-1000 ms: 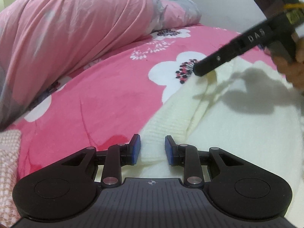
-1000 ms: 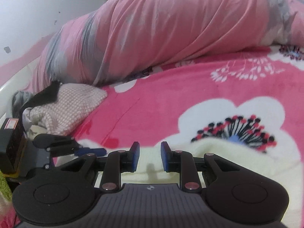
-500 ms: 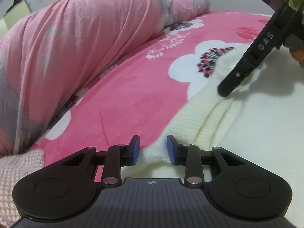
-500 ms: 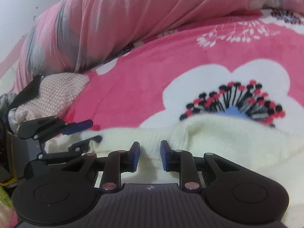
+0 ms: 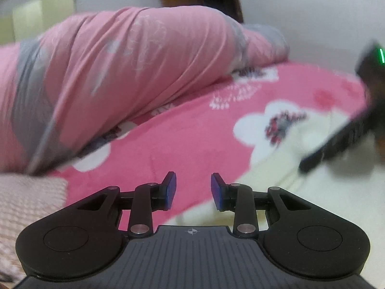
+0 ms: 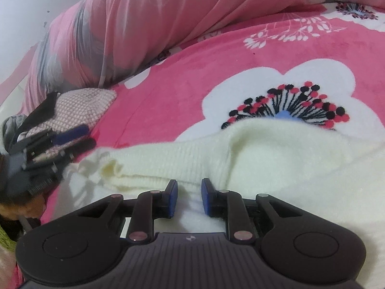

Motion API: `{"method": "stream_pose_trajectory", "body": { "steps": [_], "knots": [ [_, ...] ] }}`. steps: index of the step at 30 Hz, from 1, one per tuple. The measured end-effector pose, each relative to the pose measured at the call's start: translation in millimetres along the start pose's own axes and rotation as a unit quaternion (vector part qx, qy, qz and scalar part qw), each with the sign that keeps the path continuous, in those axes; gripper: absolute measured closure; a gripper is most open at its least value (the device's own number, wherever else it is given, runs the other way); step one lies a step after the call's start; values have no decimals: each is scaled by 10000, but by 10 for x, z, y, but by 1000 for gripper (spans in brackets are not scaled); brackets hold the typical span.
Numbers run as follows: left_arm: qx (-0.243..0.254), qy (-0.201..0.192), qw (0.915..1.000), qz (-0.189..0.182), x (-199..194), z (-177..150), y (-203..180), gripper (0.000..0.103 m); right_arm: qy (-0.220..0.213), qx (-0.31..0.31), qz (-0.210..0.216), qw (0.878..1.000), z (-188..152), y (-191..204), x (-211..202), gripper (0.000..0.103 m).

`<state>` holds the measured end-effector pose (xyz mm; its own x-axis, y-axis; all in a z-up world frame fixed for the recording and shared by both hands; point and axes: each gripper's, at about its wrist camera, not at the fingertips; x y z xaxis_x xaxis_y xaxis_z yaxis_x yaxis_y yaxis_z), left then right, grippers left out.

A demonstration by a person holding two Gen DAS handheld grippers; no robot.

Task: Fold clothes
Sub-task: 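Open the left gripper while the right gripper presses the fleece fold flat, then move both open grippers back to the hem edge of the fleece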

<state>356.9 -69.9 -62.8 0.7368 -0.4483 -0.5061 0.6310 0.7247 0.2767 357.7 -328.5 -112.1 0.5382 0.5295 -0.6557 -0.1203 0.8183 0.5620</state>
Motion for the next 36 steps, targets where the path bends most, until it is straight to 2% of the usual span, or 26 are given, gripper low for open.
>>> {"method": "stream_pose_trajectory", "body": {
  "steps": [2,4,6,8,12,18,22,24,30,36],
  "knots": [
    [197,55,9996,-201,53,40,-103,70,-23,-8,1,10000,-10,2,-2,81],
    [739,456,9960,-209,168,-18,-283,70,-35,-25,-1,10000,-12,3,-4,81],
    [1222,898,9883,-180,279,-111,-437,70,-47,-50,-10,10000,-15,8,-4,81],
    [1310,870,9874,-140,252,-246,-435,70,-69,-78,-13,9999,-21,10,-1,81],
    [646,952,9928,-334,174,-336,-188,70,-98,-101,-7,9999,-26,6,-2,81],
    [698,925,9932,-99,151,-404,-220,67,-160,-199,-143,9996,-60,52,13,81],
    [674,937,9929,294,99,-367,-243,63,-241,-29,-248,9994,-58,101,-50,80],
    [539,989,9925,468,-11,-343,-212,63,-339,105,-314,9989,-91,132,-169,79],
    [-109,1062,9920,679,-452,-311,-120,61,-660,604,-278,9956,-354,142,-696,79],
    [-516,1167,9898,626,-1040,-339,-285,60,-753,1101,-285,9907,-928,111,-1353,78]
  ]
}}
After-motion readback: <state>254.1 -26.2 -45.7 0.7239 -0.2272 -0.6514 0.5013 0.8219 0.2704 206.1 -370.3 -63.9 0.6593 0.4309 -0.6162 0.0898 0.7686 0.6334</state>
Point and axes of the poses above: each gripper's, at about its wrist camera, not at the fingertips, and x roughly the way its jaws point, y to its left, z to its top, and after that the axes turned 9 degrees about x, right-handed
